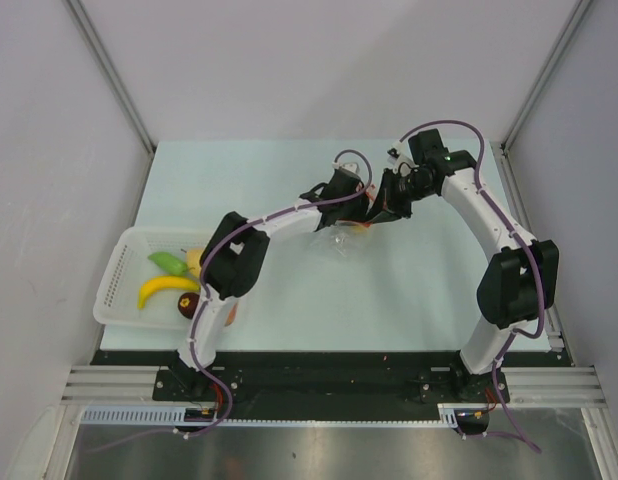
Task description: Open the zip-top bag and remove the fake food
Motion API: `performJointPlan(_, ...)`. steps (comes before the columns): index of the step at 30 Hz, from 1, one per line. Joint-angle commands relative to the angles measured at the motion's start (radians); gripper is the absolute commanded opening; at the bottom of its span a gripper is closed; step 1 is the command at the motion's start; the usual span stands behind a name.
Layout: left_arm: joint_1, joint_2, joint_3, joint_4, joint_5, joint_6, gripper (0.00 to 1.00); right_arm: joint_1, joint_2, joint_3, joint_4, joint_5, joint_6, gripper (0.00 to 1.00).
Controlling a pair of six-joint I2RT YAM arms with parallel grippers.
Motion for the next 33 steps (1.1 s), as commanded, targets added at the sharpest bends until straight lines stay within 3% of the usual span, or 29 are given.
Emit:
performJointPlan(1, 0.037, -0.023, -0.064, 0.005, -0.040, 0.021, 0.17, 0.007, -0.027, 0.044, -0.056, -0.034, -0.021, 0.00)
performJointPlan(2, 0.037, -0.043, -0.065, -0.004, -0.043, 0.046, 0.13, 0.006, -0.026, 0.040, -0.056, -0.032, -0.022, 0.00)
performJointPlan(3, 0.037, -0.056, -0.061, -0.016, -0.045, 0.055, 0.02, 0.005, -0.026, 0.037, -0.056, -0.026, -0.027, 0.00)
performJointPlan(4, 0.037, -0.066, -0.058, -0.048, -0.039, 0.066, 0.00, 0.007, -0.024, 0.032, -0.047, -0.025, -0.027, 0.00)
performJointPlan(13, 0.035, -0.250, -0.032, -0.315, 0.063, 0.176, 0.00, 0.010, -0.020, 0.015, 0.024, 0.018, -0.027, 0.00)
performJointPlan(23, 0.012, -0.441, -0.184, -0.309, 0.115, 0.301, 0.00, -0.021, -0.032, 0.021, 0.077, 0.009, -0.005, 0.00)
performJointPlan(33, 0.000, -0.580, -0.322, -0.220, 0.303, 0.379, 0.00, -0.030, 0.012, 0.094, 0.099, -0.025, -0.008, 0.00)
